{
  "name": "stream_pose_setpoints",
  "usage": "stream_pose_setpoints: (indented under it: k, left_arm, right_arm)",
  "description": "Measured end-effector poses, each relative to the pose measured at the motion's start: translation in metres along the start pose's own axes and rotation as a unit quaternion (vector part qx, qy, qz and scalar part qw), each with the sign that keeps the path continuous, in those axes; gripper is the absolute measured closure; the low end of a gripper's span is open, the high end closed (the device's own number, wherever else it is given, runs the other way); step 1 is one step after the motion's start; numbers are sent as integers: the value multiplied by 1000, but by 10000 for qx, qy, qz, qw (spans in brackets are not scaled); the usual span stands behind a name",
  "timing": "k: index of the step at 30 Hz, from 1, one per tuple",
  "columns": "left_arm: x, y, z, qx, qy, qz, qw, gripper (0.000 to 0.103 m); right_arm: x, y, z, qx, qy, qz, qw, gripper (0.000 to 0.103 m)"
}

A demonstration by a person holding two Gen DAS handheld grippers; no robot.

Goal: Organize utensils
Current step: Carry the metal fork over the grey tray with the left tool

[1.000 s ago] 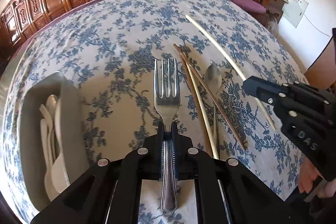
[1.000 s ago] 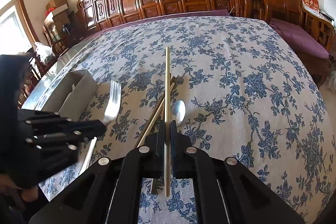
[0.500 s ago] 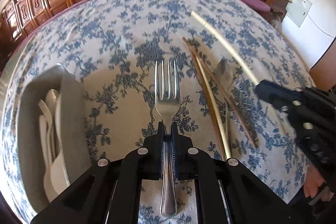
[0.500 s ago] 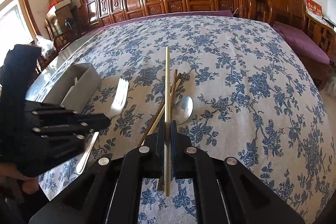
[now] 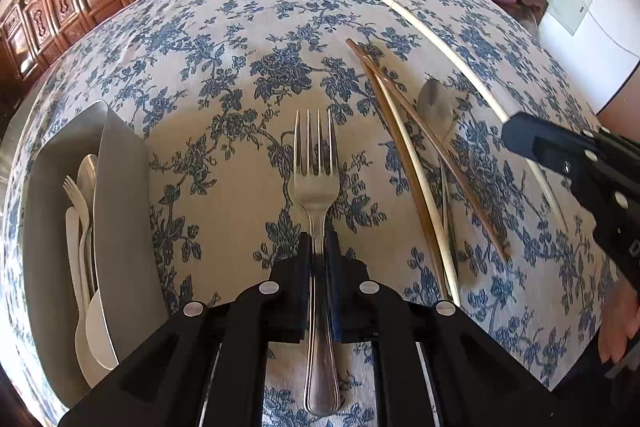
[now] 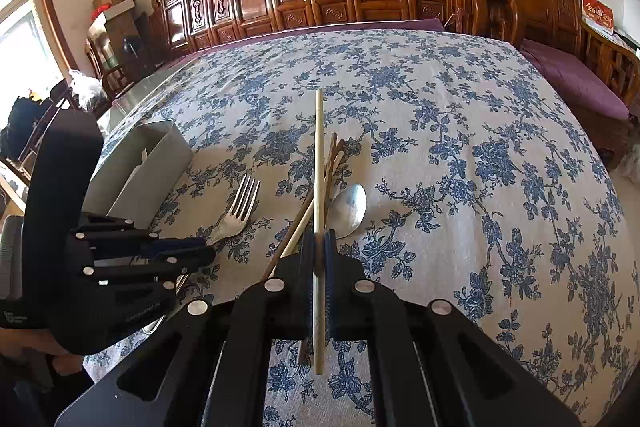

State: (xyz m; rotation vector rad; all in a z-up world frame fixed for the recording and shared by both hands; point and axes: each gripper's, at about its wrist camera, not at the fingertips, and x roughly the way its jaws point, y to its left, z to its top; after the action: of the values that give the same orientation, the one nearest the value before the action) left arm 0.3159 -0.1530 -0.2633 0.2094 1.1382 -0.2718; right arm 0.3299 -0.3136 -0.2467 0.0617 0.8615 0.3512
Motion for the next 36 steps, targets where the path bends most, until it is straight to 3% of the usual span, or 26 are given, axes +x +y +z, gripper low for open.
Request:
stream_pose_setpoints:
  k: [9, 18, 36]
  left_arm:
    - [-8, -1, -5, 148, -146, -52, 9998, 97]
    - [-45, 7, -1, 196, -455, -54, 9988, 97]
    - [-100, 72, 2, -307, -939, 107, 9950, 97]
  right_arm:
    - [-2, 2, 0, -26, -20, 3, 10000, 97]
    - [-2, 13, 0, -180, -24, 48, 9998, 97]
    - [-13, 64, 2, -599, -143, 465, 9970, 97]
